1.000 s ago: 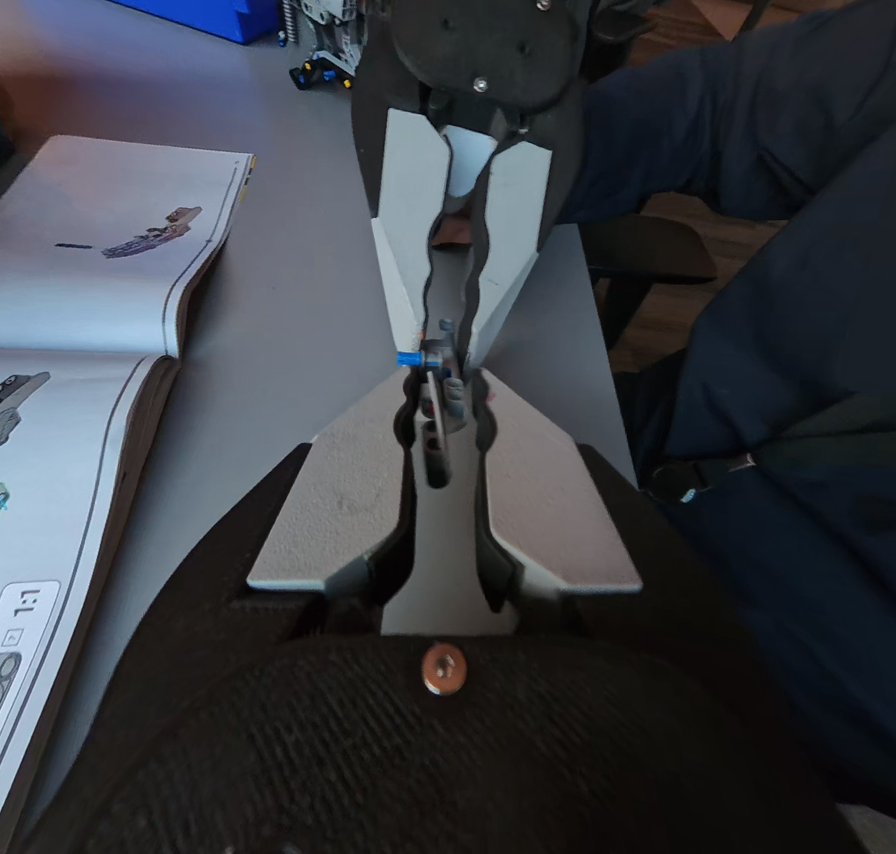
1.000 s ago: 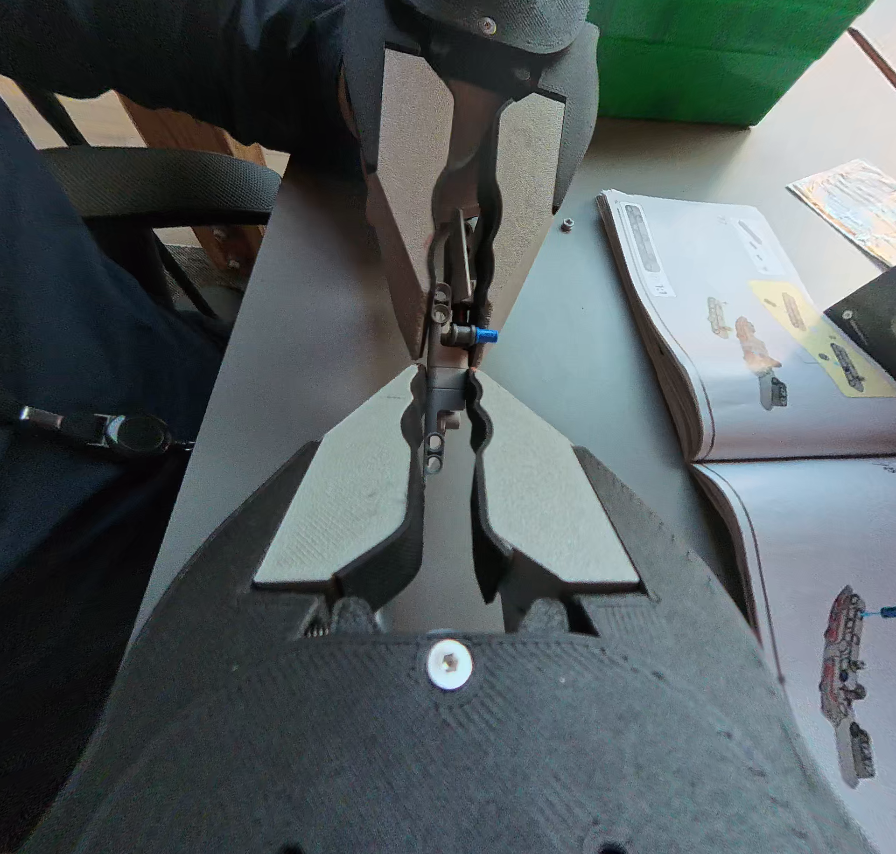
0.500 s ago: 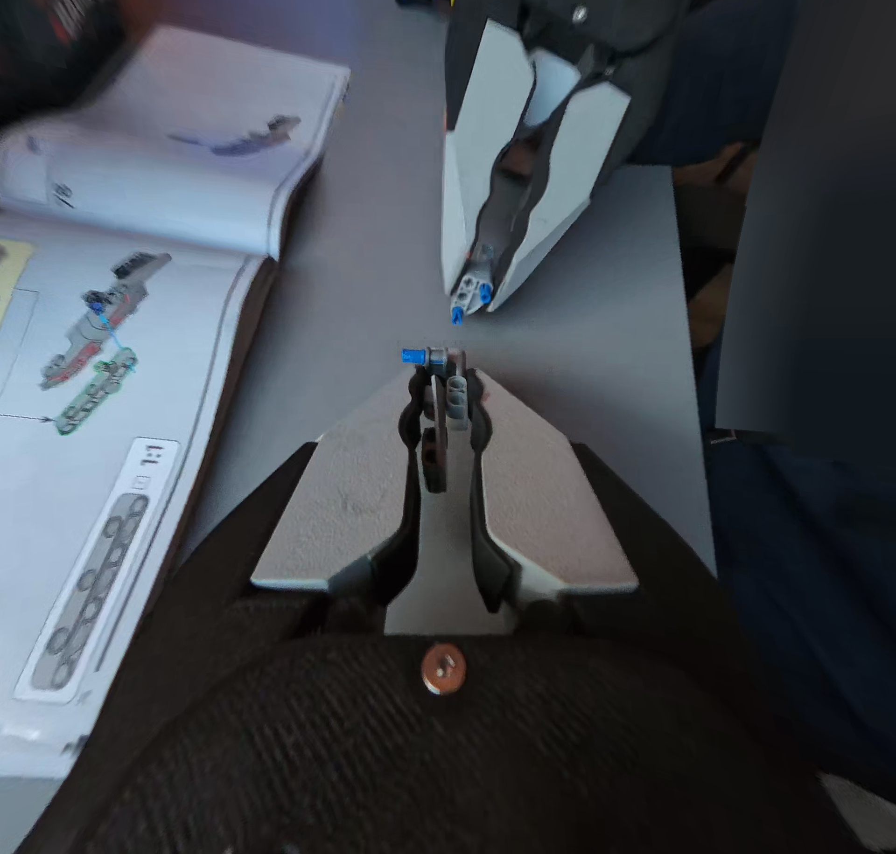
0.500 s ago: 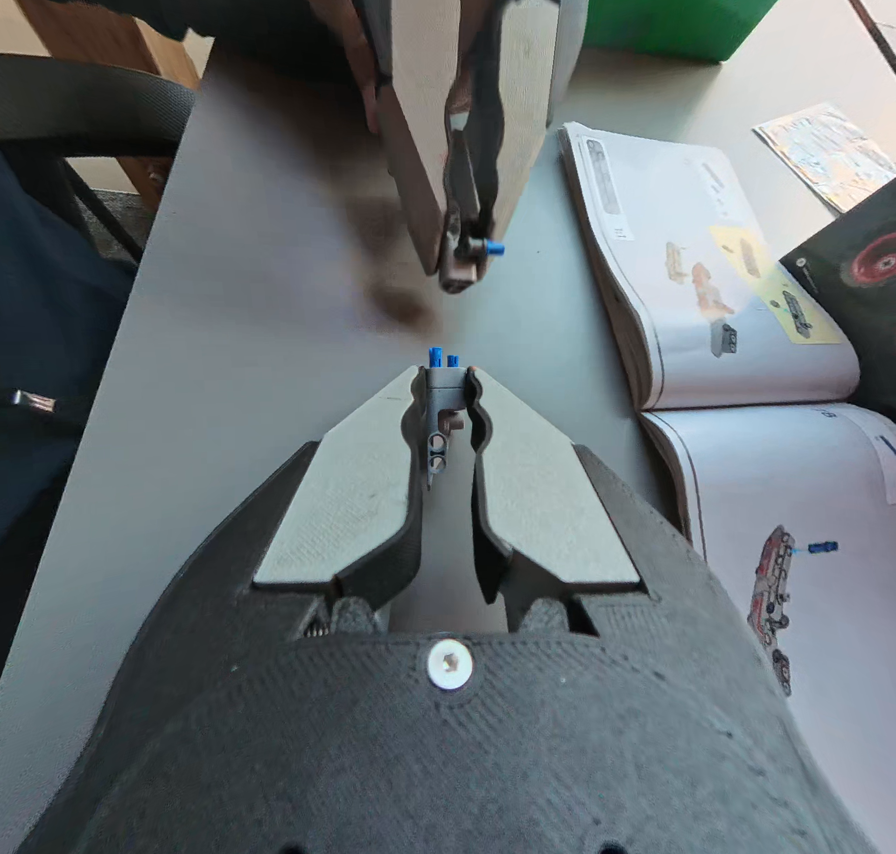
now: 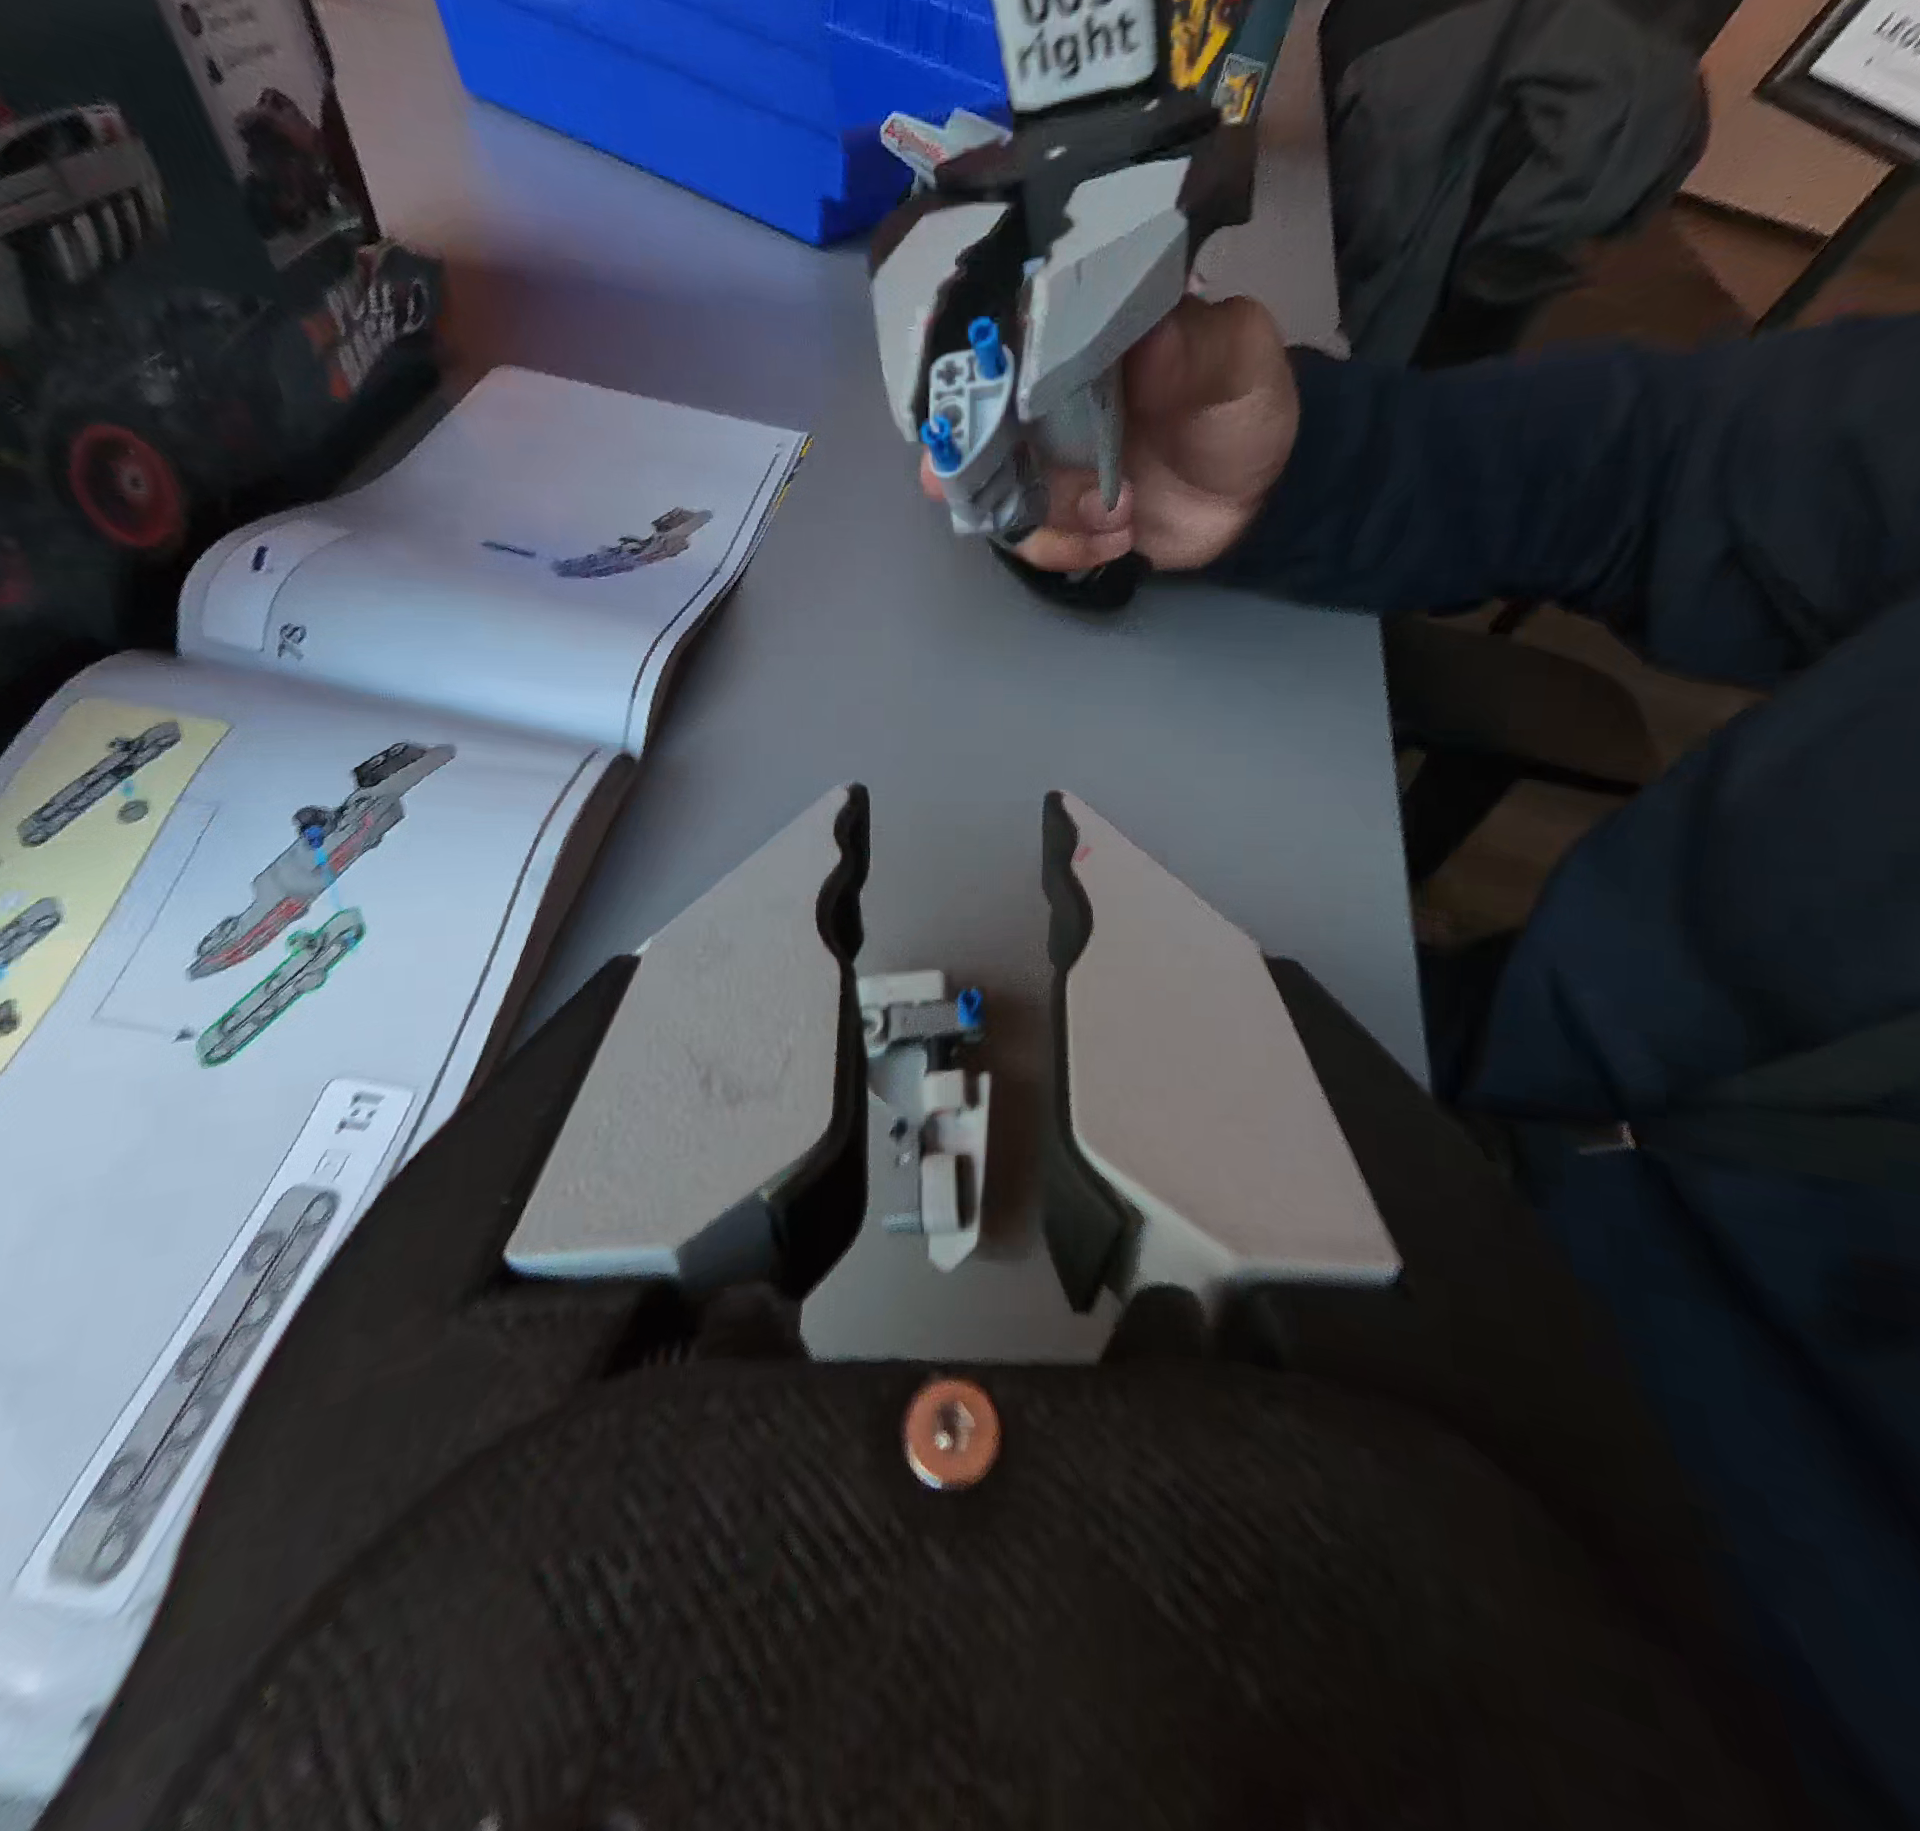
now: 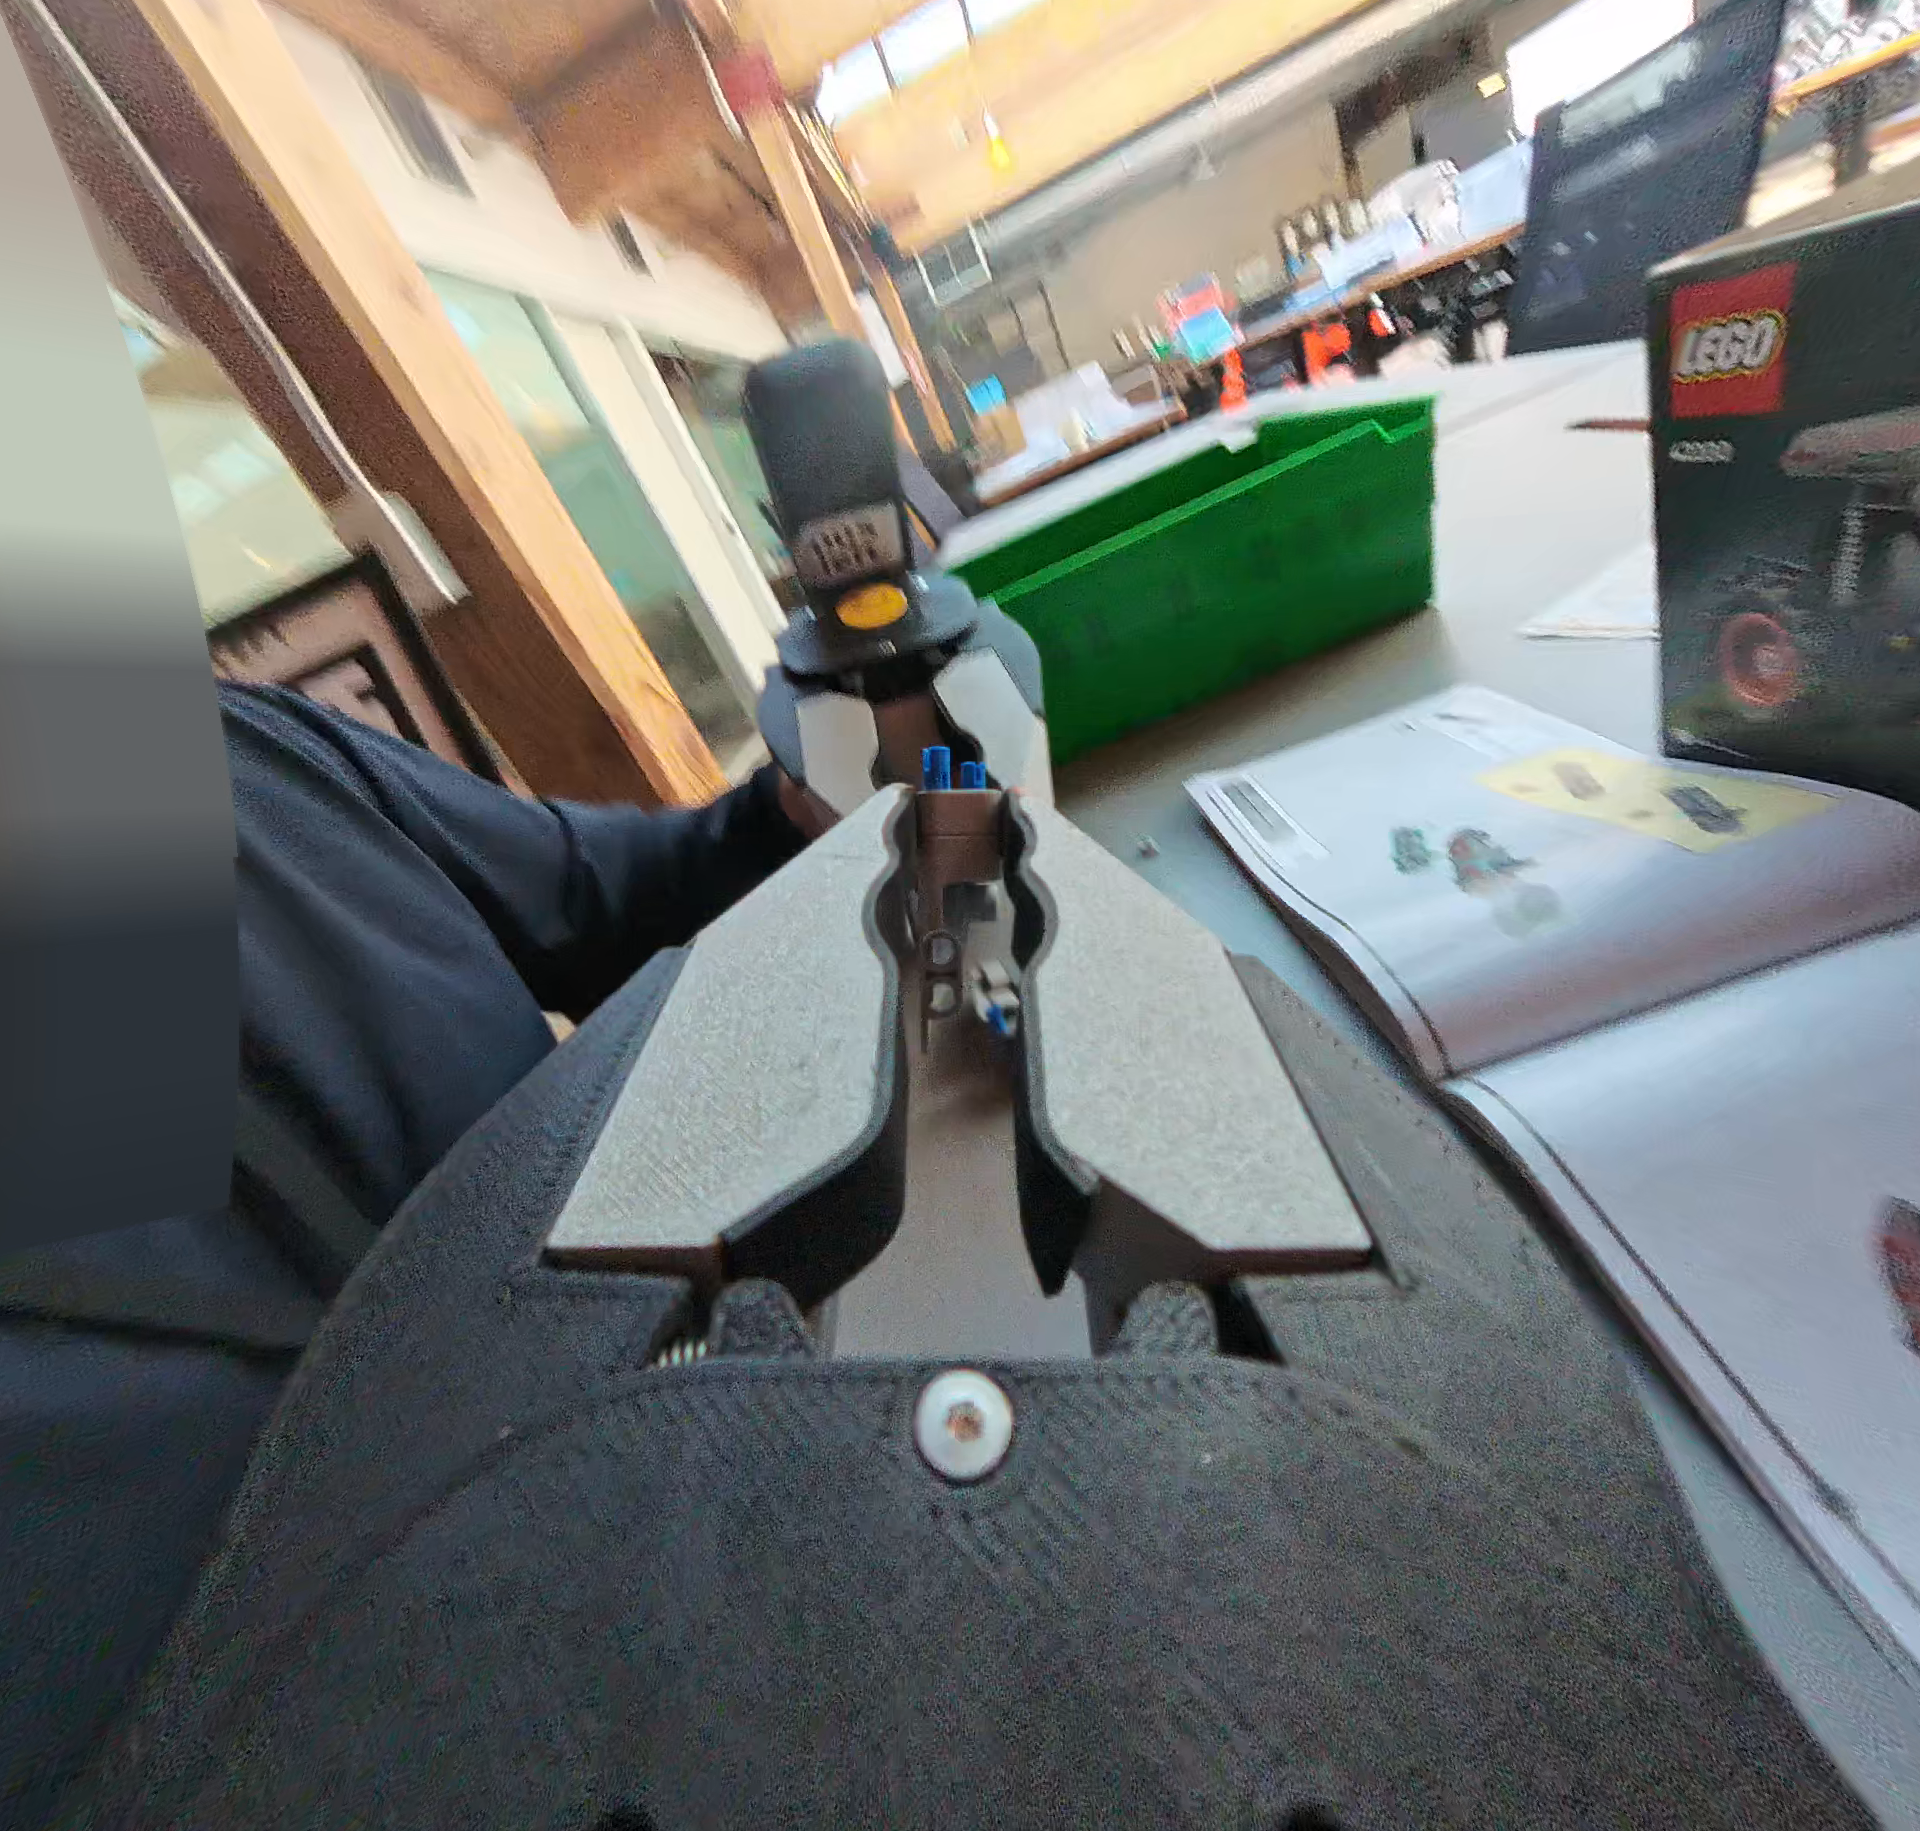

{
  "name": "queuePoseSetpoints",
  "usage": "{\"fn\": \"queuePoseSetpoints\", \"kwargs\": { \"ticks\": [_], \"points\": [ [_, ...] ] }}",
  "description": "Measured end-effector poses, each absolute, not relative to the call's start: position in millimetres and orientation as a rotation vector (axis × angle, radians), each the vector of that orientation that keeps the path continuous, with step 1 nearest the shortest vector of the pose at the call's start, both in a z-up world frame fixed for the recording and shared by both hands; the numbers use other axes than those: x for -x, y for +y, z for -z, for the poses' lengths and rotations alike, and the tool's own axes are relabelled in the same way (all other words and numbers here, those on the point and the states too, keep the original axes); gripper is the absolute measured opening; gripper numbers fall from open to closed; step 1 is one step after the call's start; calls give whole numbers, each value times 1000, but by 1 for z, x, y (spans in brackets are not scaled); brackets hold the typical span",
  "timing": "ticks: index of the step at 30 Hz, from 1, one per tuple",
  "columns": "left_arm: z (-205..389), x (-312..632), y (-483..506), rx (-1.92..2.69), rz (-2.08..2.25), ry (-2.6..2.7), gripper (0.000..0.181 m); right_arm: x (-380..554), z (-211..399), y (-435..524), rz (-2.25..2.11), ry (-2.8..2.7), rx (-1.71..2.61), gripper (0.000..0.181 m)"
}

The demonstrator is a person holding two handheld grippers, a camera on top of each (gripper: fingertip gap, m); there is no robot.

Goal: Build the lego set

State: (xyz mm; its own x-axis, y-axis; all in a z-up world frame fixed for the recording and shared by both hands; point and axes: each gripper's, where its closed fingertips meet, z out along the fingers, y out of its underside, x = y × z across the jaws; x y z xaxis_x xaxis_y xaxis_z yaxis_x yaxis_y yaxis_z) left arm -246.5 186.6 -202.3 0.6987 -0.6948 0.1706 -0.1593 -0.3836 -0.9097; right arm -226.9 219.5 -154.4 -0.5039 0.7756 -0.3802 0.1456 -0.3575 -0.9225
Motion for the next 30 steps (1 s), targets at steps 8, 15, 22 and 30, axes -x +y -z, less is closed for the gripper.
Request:
{"fn": "queuePoseSetpoints", "kwargs": {
  "ticks": [8,15,22,30],
  "points": [
    [185,214,198,1833,961,582,23,244,155,192,-2018,-1447,1195,12],
    [209,236,185,1933,833,639,16,242,179,194,-1781,-1633,1284,12],
    [234,260,187,2065,634,777,17,244,240,209,-1453,-1979,1571,12],
    [257,260,183,2134,593,893,21,244,259,209,-1521,-2183,1723,13]
  ]
}}
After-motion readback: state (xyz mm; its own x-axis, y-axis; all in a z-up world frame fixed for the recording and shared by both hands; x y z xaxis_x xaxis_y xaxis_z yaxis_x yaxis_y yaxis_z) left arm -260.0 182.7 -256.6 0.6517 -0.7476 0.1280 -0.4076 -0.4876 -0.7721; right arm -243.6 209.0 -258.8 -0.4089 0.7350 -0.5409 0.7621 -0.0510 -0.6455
